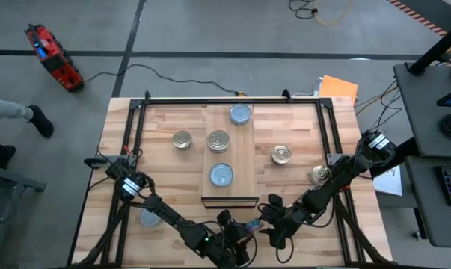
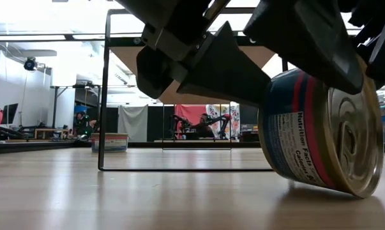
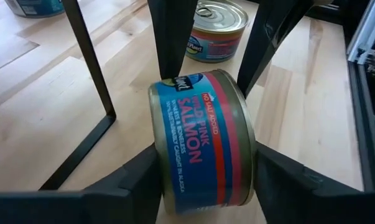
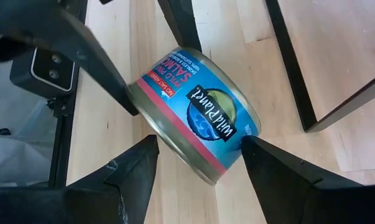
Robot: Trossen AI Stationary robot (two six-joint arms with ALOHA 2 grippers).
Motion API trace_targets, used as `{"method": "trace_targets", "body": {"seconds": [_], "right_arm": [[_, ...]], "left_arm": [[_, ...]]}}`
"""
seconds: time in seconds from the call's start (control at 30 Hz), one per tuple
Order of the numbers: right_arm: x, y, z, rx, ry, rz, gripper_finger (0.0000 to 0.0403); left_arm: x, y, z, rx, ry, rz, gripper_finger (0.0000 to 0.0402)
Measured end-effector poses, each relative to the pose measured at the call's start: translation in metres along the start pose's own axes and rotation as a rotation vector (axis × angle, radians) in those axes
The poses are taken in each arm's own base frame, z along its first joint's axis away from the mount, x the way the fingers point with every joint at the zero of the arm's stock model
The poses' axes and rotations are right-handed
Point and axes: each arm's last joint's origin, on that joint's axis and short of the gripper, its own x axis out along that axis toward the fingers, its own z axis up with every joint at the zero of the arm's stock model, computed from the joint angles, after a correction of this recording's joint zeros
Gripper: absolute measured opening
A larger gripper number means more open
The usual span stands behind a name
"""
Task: Stack canned seafood by type on shelf
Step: Stack the blue and pink tuna can on top of the blue and pink tuna can on the shelf
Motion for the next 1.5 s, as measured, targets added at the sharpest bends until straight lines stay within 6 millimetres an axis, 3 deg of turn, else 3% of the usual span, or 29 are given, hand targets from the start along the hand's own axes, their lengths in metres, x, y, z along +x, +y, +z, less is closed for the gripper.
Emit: {"method": "trace_targets", "body": {"seconds": [0.3,0.5,0.7,0.87,1.2,1.5], "right_arm": [[-0.001,0.001,0.001,-0.003,-0.002,0.012,0.0226],[-0.010,0.003,0.007,0.013,-0.028,0.035,0.0231],[-0.024,0.004,0.014,0.006,-0.054,0.058,0.0230],[-0.031,0.003,0.016,-0.009,-0.062,0.059,0.0224],[-0.041,0.004,0.021,0.031,-0.085,0.086,0.0219],[-0.061,0.006,0.032,0.049,-0.112,0.109,0.0201]], "left_arm": [[-0.010,-0.003,0.006,0.044,0.078,-0.044,0.0182],[-0.040,-0.007,0.019,0.192,0.188,-0.061,0.0182],[-0.066,-0.013,0.033,0.200,0.204,-0.128,0.0182],[-0.100,-0.013,0.047,0.227,0.232,-0.171,0.0182],[-0.169,0.006,0.123,0.017,0.124,-0.291,0.0182],[-0.212,0.041,0.175,-0.180,-0.092,-0.188,0.0182]]}}
